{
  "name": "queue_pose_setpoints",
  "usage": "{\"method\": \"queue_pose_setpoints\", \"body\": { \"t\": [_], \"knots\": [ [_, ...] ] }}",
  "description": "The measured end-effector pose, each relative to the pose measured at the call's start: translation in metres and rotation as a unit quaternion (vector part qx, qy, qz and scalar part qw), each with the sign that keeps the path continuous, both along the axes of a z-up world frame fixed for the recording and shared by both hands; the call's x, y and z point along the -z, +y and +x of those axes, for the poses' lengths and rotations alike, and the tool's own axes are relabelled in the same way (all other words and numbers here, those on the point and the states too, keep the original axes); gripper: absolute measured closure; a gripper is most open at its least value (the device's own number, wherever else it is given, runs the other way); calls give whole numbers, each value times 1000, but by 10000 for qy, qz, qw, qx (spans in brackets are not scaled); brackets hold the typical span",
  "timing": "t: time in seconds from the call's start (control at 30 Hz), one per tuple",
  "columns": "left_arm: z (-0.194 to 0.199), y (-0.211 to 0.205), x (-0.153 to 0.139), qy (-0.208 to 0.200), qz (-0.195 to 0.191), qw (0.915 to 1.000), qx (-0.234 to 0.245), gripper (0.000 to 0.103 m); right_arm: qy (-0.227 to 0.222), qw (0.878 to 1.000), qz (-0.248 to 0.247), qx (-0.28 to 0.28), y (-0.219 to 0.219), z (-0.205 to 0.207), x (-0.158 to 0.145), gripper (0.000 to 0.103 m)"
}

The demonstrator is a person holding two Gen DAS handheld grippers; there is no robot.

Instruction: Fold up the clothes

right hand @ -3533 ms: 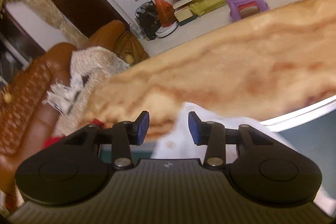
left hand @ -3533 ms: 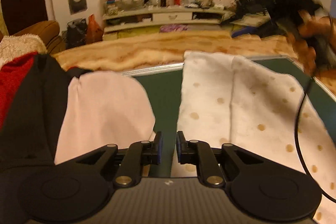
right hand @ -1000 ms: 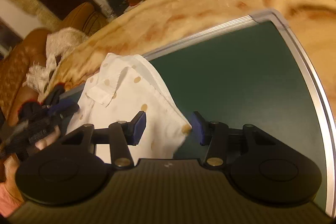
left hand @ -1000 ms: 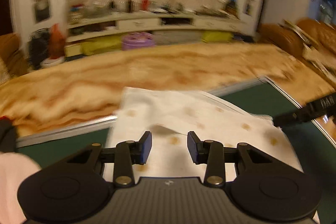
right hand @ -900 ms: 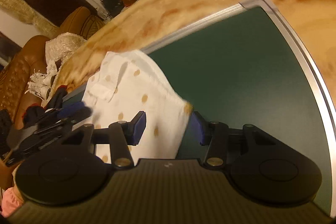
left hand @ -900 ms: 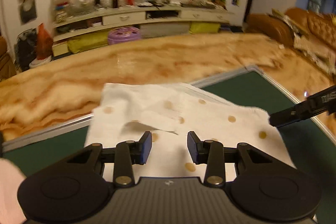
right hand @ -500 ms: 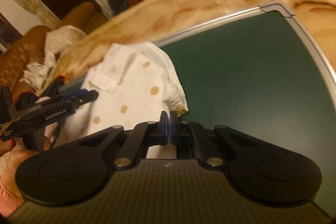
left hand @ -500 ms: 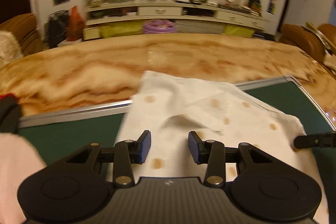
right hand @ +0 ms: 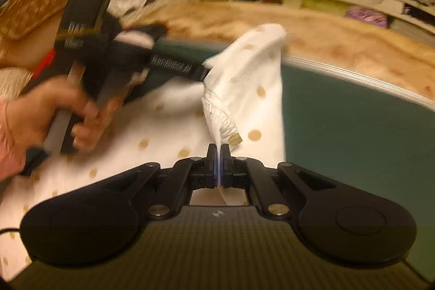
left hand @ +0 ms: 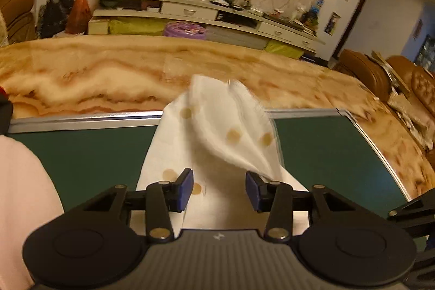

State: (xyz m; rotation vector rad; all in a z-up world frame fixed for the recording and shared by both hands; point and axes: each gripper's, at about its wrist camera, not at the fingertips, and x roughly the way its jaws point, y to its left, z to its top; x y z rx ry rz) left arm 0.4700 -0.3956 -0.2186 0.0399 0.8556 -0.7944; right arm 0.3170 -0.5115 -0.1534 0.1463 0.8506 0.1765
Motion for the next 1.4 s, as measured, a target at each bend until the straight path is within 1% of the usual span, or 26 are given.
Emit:
{"method": "queue_pose_setpoints", "body": {
  "t": [0.03,0.07,0.1,0.17,0.2,0.23,0.27,0.43,0.53,0.6,0.63,0.7,0.73,0.77,0.83,1.0,1.07,1.17,1.27,1.4],
  "knots": [
    [1,0,1,2,-4,10000,7,54,83,9999,-18,-90,2,1,3,97],
    [1,0,1,5,-8,10000,14,54,62,9999,89,-23,-3,4,1,91],
    [2,0,2,7,-12,10000,21,54,32,9998,205,56,-8,7,-1,87],
    [1,4,3,61,-133,9999,-7,54,-28,9988,438,214,-19,15,-6,70],
    [1,5,4,88,-199,9998,-21,54,-58,9980,554,293,-24,18,-8,66],
    [2,7,5,115,-265,9996,-35,54,-88,9970,670,371,-30,22,-10,59],
    [2,7,5,110,-272,9996,-34,53,-117,9958,786,450,-35,25,-12,56],
    [5,4,6,157,-293,9994,-76,53,-266,9867,1363,842,-62,43,-23,55],
    [5,4,7,134,-293,9995,-45,53,133,9717,2038,1186,-77,68,-3,55],
    [5,4,8,99,-283,9995,-26,53,275,9649,2240,1343,-80,76,10,56],
    [5,3,8,75,-274,9996,-14,53,294,9634,2295,1355,-80,77,16,57],
    [2,2,8,-8,-228,9997,28,53,321,9611,2367,1390,-79,79,24,69],
    [1,1,8,-41,-203,9998,41,53,333,9602,2385,1417,-79,79,27,90],
    [0,0,8,-75,-166,9998,56,53,305,9610,2352,1424,-76,78,27,100],
    [-3,-4,7,-176,-30,9998,105,53,245,9633,2251,1443,-69,77,26,101],
    [-13,-20,4,-553,523,9968,250,53,-248,9577,2166,1877,-86,70,5,101],
    [-17,-24,3,-667,663,9952,279,53,-269,9554,2143,2015,-99,70,0,101],
    [-20,-27,3,-751,759,9938,304,53,-192,9573,1878,2189,-116,73,-1,101],
    [-24,-30,2,-832,889,9919,353,53,-65,9567,1742,2330,-127,73,7,101],
    [-29,-31,1,-911,952,9906,371,53,42,9562,1581,2462,-135,74,18,101]
  ]
}}
